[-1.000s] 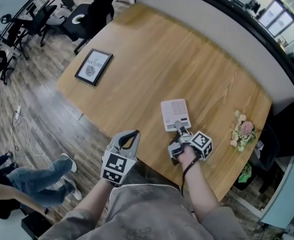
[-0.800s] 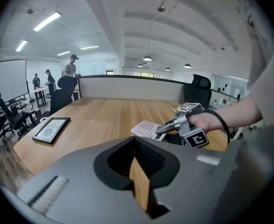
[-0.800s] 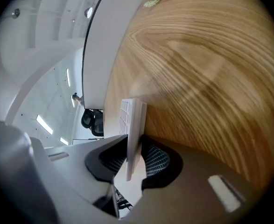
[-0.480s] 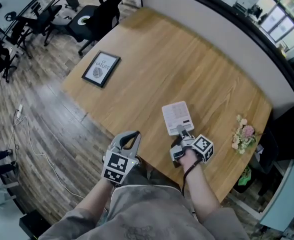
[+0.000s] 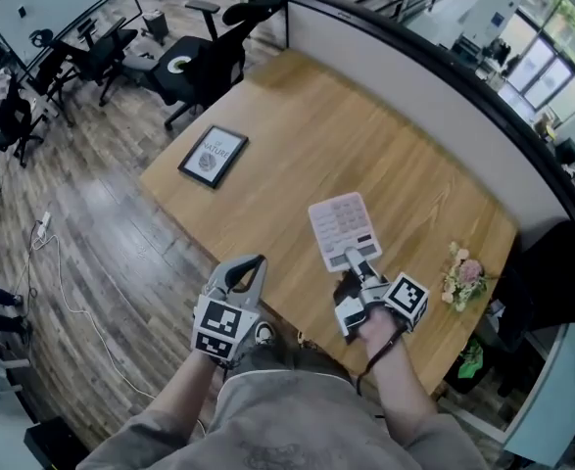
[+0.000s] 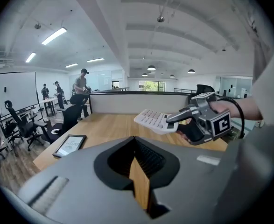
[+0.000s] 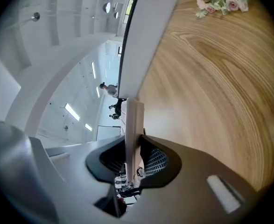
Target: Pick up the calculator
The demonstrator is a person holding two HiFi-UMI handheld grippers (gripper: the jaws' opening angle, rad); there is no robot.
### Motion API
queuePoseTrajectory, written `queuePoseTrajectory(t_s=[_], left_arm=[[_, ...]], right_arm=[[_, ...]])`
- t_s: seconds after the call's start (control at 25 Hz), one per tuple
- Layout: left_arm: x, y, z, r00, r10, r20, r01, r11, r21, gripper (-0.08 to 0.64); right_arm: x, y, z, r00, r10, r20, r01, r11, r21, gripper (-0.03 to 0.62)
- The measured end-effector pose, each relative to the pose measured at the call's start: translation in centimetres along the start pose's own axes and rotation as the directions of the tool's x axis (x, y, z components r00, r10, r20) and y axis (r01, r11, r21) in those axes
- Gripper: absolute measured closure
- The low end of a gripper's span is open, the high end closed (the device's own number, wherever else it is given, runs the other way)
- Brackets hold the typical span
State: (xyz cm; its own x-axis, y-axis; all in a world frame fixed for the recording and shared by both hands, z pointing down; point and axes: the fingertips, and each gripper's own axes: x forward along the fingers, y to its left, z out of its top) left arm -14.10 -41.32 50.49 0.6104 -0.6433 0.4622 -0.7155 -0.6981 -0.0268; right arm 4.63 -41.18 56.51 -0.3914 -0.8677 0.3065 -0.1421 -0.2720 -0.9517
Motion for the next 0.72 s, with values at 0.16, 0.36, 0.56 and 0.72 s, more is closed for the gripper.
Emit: queuePoseTrajectory(t_s=[0.16,0.36,0.56,0.72], left_arm=[[-2.3,1.0,3.2,0.998,0.027,0.059,-0.028,1.000,0.013,0.558],[-5.9,1.8,7.7,0.984,0.033,0.173,-0.019,0.996,-0.082,0.558],[-9.5,2.1,10.2,0.969,0.069,0.237,-0.064,0.998,-0.029,0.558],[-11.9,1.8,9.9,0.967,0.082,0.239,-0.082,0.997,-0.008,0.558]], right_arm=[[-1.4,4.9,-0.7,0.997,0.074,-0.001,-0.074,0.997,-0.014,0.511],[-4.1,9.4,-2.4,0.990,0.137,-0.021,-0.138,0.990,-0.035,0.511],[-6.8,11.6,-4.6,0.982,0.178,-0.059,-0.180,0.983,-0.037,0.509],[-8.4,11.4,-6.4,0.982,0.173,-0.083,-0.176,0.983,-0.042,0.509]])
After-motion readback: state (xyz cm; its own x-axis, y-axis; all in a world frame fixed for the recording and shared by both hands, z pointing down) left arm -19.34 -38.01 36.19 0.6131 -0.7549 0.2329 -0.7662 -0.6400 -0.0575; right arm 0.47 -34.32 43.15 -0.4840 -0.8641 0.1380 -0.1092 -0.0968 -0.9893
